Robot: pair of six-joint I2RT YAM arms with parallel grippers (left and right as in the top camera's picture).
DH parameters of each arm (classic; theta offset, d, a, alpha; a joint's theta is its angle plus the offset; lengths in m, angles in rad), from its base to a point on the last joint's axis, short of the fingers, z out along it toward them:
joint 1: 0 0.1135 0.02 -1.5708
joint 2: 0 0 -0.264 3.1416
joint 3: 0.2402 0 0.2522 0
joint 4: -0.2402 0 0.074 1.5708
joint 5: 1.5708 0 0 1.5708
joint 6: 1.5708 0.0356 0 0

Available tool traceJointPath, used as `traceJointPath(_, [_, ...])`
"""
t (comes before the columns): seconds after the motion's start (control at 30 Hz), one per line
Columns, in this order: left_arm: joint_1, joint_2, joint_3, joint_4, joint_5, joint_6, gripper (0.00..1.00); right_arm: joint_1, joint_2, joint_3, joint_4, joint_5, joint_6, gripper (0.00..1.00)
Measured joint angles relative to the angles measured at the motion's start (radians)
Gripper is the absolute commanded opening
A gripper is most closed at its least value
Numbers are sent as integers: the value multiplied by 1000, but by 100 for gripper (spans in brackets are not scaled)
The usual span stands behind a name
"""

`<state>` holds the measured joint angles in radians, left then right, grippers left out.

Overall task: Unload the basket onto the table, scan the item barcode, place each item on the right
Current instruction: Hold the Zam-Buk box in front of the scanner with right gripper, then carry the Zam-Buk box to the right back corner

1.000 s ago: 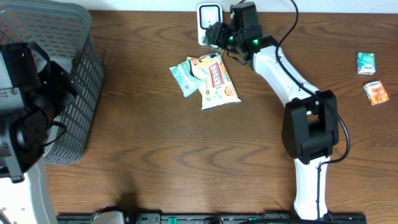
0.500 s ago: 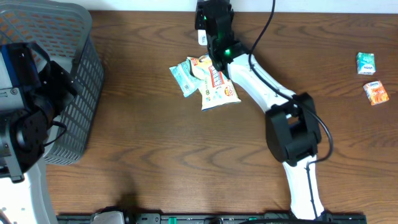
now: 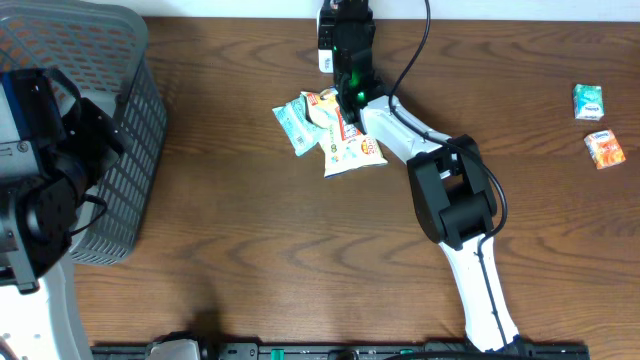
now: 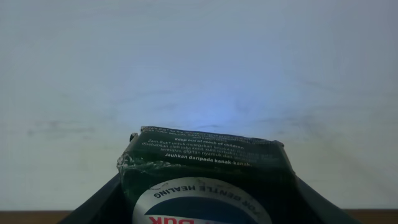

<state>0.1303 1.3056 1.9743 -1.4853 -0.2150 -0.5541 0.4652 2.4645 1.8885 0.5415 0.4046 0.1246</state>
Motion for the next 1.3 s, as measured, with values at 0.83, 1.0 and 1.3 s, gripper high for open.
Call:
traceJointPath(0.83, [0, 0, 0, 0, 0, 0, 98, -61, -57, -3, -317, 107, 0, 50])
traceJointPath(1.0, [0, 0, 0, 0, 0, 0, 98, -172, -213, 0, -590, 119, -2, 47])
traceJointPath(1.3, [0, 0, 0, 0, 0, 0, 98, -484, -292, 5, -994, 126, -33, 50])
